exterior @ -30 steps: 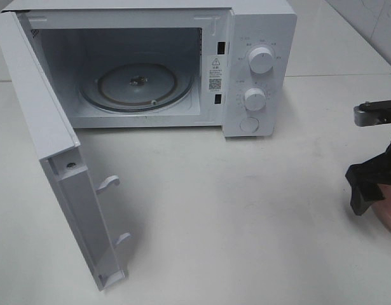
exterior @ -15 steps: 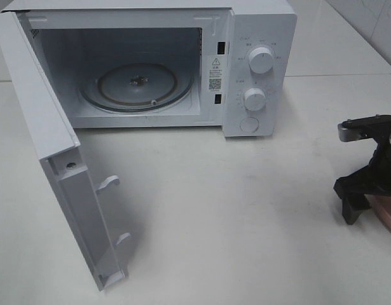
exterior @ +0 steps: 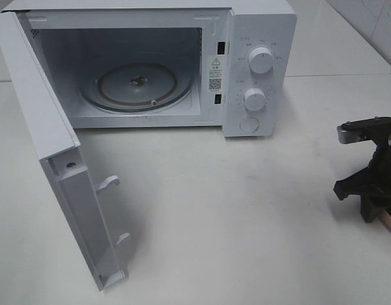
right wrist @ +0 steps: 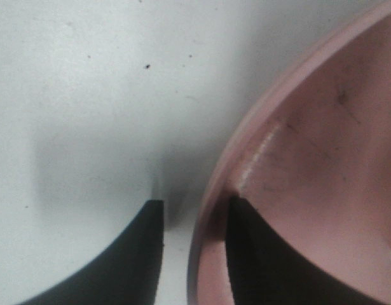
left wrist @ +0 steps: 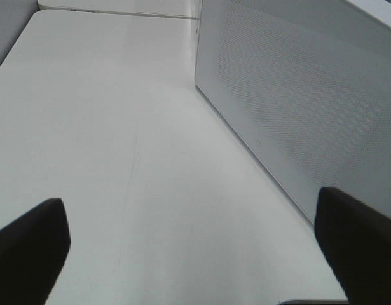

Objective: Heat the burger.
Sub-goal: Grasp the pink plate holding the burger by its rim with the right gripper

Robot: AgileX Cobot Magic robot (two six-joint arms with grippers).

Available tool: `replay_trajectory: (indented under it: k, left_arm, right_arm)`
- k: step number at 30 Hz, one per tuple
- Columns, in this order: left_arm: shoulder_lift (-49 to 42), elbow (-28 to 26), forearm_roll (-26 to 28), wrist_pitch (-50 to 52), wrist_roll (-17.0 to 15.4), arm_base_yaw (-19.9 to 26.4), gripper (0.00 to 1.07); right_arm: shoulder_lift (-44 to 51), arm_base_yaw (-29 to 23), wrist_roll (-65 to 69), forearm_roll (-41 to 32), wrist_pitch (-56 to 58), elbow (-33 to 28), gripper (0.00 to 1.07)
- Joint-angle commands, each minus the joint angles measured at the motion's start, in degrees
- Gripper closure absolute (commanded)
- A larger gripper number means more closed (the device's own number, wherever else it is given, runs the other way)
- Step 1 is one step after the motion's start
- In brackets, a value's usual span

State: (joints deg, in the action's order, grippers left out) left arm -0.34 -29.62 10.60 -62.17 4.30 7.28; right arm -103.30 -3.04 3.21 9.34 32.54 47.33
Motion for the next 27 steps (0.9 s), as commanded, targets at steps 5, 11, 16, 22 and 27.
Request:
replay_trajectory:
  k: [5, 11, 16, 22, 27]
  left_arm:
    - [-1.0, 0.1, 0.2, 0.9, 0.1, -0.1, 0.04]
    - [-1.0, 0.1, 0.2, 0.9, 0.1, -0.1, 0.04]
    - [-1.0, 0.1, 0.2, 0.9, 0.1, -0.1, 0.04]
    - [-1.0, 0.1, 0.2, 0.9, 0.1, -0.1, 0.04]
    - [-1.0, 0.1, 0.2, 0.9, 0.1, -0.1, 0.04]
  right_arm:
    - [-0.2, 0.3, 0.3, 0.7, 0.4, 0.2, 1.01]
    - [-0.2, 0.1, 0.9, 0.5, 1.5, 0.2, 1.07]
    - [0.6, 0.1, 3.4, 2.2, 2.6, 0.2, 1.07]
    - [0.6, -3.8, 12.4, 11.0, 6.0, 0.2, 1.07]
    - [0.6, -6.0, 15.9, 14.2, 8.0, 0.2, 1.07]
